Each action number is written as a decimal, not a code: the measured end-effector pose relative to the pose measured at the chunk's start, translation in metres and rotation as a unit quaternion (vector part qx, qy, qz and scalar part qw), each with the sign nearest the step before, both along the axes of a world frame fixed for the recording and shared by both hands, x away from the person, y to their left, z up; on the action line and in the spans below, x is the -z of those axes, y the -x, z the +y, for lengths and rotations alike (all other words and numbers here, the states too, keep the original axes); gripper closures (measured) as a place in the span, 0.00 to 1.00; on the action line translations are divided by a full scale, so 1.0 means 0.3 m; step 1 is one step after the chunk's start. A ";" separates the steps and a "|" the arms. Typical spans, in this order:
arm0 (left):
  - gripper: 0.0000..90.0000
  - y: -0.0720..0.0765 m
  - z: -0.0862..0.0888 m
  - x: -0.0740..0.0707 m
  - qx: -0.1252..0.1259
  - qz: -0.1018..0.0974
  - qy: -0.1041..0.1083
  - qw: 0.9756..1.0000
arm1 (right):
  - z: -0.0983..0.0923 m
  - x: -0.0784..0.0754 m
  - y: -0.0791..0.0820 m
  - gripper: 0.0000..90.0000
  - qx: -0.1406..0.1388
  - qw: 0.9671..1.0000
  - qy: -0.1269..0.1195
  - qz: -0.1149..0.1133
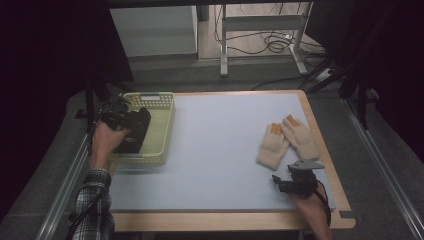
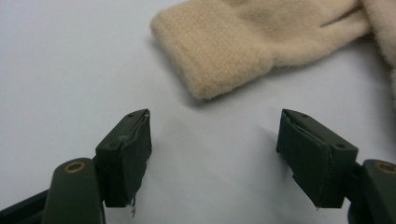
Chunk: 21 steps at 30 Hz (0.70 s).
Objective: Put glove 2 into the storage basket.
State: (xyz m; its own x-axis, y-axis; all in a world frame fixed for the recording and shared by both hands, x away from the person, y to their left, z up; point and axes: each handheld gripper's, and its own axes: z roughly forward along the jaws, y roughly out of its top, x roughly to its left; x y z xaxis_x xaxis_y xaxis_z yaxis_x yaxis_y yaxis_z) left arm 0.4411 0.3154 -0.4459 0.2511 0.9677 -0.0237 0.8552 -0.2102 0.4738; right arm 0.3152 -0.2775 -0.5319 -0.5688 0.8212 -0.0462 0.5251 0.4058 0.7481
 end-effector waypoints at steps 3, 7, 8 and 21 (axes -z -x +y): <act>0.03 0.042 -0.023 -0.027 0.021 -0.037 0.012 0.999 | 0.000 0.000 0.000 0.29 0.000 1.000 0.000 0.000; 0.01 0.088 -0.069 -0.048 0.052 -0.073 0.026 0.996 | 0.000 0.000 0.000 0.29 0.000 1.000 0.000 0.000; 0.01 0.097 -0.079 -0.051 0.060 -0.080 0.027 0.995 | 0.000 0.000 0.000 0.29 0.000 1.000 0.000 0.000; 0.01 0.271 -0.342 -0.051 0.183 -0.158 0.039 0.969 | 0.000 0.000 0.001 0.29 0.000 1.000 0.001 -0.001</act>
